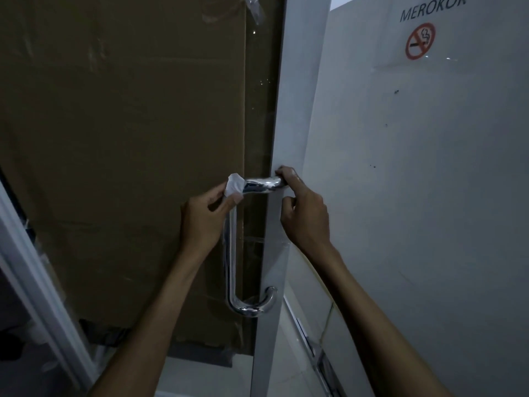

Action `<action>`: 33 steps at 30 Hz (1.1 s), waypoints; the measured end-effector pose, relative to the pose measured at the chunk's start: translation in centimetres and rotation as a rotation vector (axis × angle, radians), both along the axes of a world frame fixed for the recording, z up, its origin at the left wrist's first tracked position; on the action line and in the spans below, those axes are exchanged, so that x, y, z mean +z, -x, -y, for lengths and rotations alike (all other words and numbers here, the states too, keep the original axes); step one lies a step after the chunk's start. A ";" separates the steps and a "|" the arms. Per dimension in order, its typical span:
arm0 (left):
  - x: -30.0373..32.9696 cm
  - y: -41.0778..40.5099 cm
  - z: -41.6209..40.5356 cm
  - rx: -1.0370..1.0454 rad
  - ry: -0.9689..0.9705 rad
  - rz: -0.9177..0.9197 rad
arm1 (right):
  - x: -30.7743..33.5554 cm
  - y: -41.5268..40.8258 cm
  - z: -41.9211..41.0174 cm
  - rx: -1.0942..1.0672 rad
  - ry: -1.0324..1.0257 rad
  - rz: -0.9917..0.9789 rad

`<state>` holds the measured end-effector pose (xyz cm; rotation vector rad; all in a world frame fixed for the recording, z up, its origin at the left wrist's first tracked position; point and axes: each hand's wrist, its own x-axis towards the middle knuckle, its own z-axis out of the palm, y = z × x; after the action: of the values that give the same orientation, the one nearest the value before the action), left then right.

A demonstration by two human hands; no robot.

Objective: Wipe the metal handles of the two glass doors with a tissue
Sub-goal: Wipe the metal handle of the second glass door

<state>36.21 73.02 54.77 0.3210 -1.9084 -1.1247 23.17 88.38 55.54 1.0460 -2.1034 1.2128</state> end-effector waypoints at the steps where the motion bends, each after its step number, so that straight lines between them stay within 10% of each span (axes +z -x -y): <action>1: 0.8 -0.3 0.7 -0.108 -0.072 0.067 | 0.0 -0.1 0.0 -0.004 -0.003 -0.001; 5: 2.9 -1.0 2.8 -0.319 -0.187 0.198 | 0.2 0.0 -0.1 -0.004 -0.014 -0.002; 12: -1.8 0.8 -1.6 0.407 0.257 0.015 | 0.4 0.0 0.1 -0.036 -0.023 0.006; 19: 2.6 -1.2 2.9 -0.313 -0.190 0.266 | 0.5 0.1 0.2 -0.010 -0.039 -0.004; 23: 2.8 -1.0 2.8 -0.268 -0.160 0.255 | 0.5 0.0 0.2 -0.005 -0.032 -0.014; 28: -3.2 1.3 -1.5 0.429 0.264 0.022 | 0.4 0.1 0.2 -0.019 -0.031 -0.018; 33: -0.8 -0.3 -1.2 0.078 -0.119 0.012 | 0.2 0.3 0.1 -0.016 -0.041 -0.008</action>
<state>36.46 74.22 53.96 0.4647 -1.8277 -1.1888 22.88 88.23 55.76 1.0486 -2.1346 1.1611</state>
